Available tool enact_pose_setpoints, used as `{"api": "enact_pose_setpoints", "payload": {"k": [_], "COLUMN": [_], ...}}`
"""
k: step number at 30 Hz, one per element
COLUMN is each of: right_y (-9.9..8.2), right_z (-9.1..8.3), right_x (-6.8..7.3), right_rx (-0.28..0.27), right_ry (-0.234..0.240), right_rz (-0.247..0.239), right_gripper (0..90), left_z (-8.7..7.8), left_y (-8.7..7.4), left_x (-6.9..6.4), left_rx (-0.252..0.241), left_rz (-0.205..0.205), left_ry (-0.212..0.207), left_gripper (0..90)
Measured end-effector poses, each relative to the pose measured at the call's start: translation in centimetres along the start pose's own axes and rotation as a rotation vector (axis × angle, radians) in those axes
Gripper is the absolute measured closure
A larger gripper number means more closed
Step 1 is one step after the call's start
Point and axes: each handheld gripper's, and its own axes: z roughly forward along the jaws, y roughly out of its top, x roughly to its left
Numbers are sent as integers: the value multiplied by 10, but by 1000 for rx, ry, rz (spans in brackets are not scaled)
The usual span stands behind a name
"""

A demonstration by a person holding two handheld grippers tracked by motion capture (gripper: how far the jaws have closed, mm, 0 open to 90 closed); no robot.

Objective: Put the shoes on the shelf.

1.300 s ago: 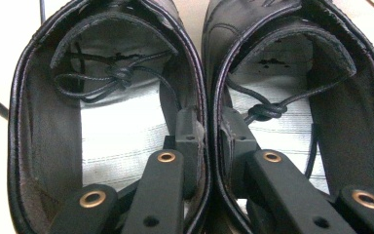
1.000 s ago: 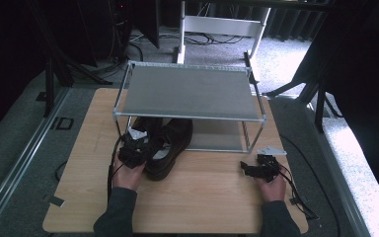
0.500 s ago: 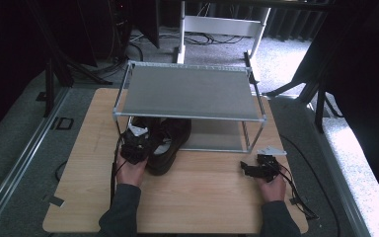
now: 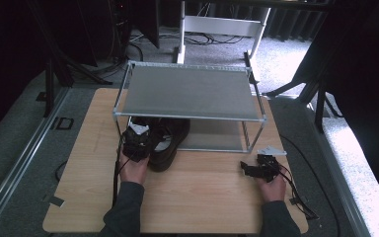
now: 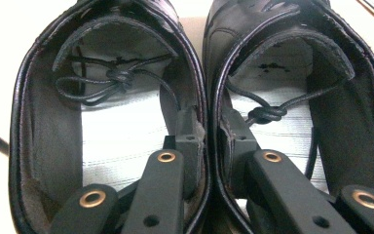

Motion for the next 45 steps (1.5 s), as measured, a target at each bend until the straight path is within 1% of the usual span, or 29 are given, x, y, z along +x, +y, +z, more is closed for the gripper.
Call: {"api": "enact_pose_setpoints", "payload": {"k": [4, 8, 18, 29, 35, 38, 40, 42, 45], "right_y": [0, 0, 0, 0, 0, 0, 0, 0, 0], "right_z": [0, 0, 0, 0, 0, 0, 0, 0, 0], "right_x": [0, 0, 0, 0, 0, 0, 0, 0, 0], "right_rx": [0, 0, 0, 0, 0, 0, 0, 0, 0], "right_ry": [0, 1, 2, 3, 2, 2, 2, 2, 2], "right_rz": [0, -1, -1, -1, 1, 1, 1, 2, 2], "right_gripper": [177, 177, 177, 177, 177, 177, 177, 177, 177], "left_z": [2, 6, 17, 30, 39, 40, 42, 44, 45], "left_y": [0, 1, 4, 6, 5, 7, 9, 11, 11], "left_x": [-1, -3, -7, -12, -13, -13, -13, -13, -14], "left_rx": [-9, -17, -44, -74, -80, -82, -80, -78, -90], "left_rz": [-1, -4, -7, -13, -14, -12, -4, -8, -8], "left_ry": [14, 37, 68, 113, 135, 141, 146, 148, 158], "left_gripper": [812, 812, 812, 812, 812, 811, 811, 811, 810]}}
